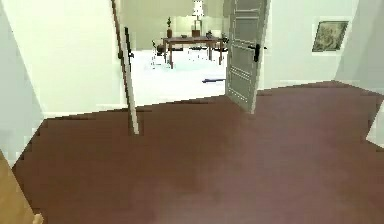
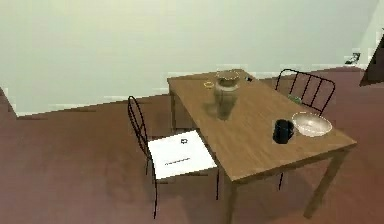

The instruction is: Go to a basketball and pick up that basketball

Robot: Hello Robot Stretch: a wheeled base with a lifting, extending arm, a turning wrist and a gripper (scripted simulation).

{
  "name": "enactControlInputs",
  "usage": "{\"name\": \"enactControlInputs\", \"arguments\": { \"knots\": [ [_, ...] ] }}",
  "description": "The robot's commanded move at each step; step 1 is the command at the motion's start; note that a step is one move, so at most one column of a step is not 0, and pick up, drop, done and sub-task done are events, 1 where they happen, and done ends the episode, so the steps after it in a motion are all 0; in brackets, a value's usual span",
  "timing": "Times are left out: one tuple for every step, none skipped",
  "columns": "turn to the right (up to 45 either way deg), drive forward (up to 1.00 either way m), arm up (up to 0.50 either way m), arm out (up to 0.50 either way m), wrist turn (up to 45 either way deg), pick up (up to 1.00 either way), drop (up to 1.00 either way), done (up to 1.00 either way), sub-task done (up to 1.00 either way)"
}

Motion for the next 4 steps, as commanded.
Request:
{"name": "enactControlInputs", "arguments": {
  "knots": [
    [0.0, 1.00, 0.00, 0.00, 0.0, 0.00, 0.00, 0.00, 0.00],
    [0.0, 1.00, 0.00, 0.00, 0.0, 0.00, 0.00, 0.00, 0.00],
    [3.0, 0.00, 0.00, 0.00, 0.0, 0.00, 0.00, 0.00, 0.00],
    [0.0, 0.30, 0.00, 0.00, 0.0, 0.00, 0.00, 0.00, 0.00]
  ]
}}
